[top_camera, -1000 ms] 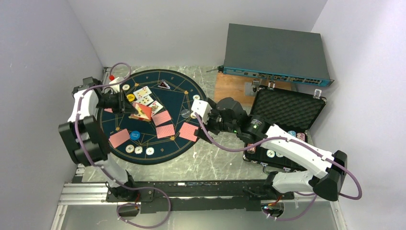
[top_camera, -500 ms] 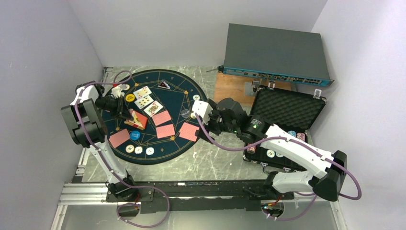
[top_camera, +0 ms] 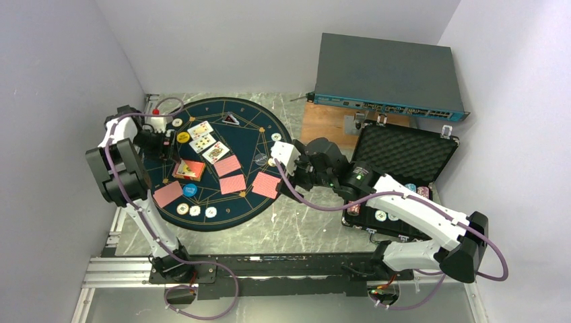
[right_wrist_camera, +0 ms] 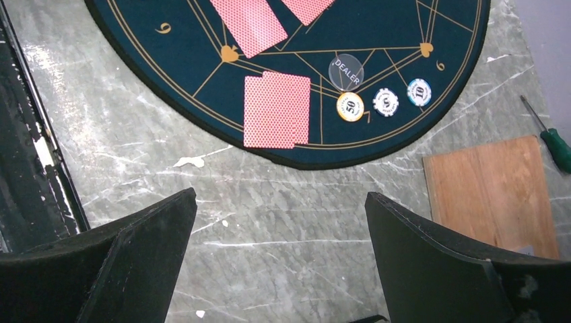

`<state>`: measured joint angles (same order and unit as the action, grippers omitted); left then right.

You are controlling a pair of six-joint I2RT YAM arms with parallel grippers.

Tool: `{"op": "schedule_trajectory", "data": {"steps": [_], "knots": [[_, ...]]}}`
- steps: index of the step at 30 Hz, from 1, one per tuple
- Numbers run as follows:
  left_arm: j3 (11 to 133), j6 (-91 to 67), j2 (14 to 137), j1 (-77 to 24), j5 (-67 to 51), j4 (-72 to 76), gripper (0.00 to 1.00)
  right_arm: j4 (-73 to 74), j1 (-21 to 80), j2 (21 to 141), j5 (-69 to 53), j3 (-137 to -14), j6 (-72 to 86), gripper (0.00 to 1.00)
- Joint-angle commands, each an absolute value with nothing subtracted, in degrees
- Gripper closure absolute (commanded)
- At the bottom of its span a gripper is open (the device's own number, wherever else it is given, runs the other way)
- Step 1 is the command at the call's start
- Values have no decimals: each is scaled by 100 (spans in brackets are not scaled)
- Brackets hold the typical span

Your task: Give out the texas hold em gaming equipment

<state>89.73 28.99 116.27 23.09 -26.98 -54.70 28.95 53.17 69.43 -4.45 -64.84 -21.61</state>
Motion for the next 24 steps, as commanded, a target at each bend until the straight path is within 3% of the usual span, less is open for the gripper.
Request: {"op": "schedule_trajectory", "data": {"steps": [1,5,13,24], "knots": [[9580,3069,10891,2197,-2551,-5270,12,2928,5261,6798,-309,-6517,-2188,0],[9925,3731,10742,1698,-2762,-5220,0,3040,5100,6761,-343,-6526,-2100,0],[11515,5384,12114,401,-3242,-5767,0,3374,4772,6690,-490,-6642,-2052,0],[12213,7792,12930,154,-4082,-5383,2,3579,4562,6630,-601,-6648,-2096,0]]}}
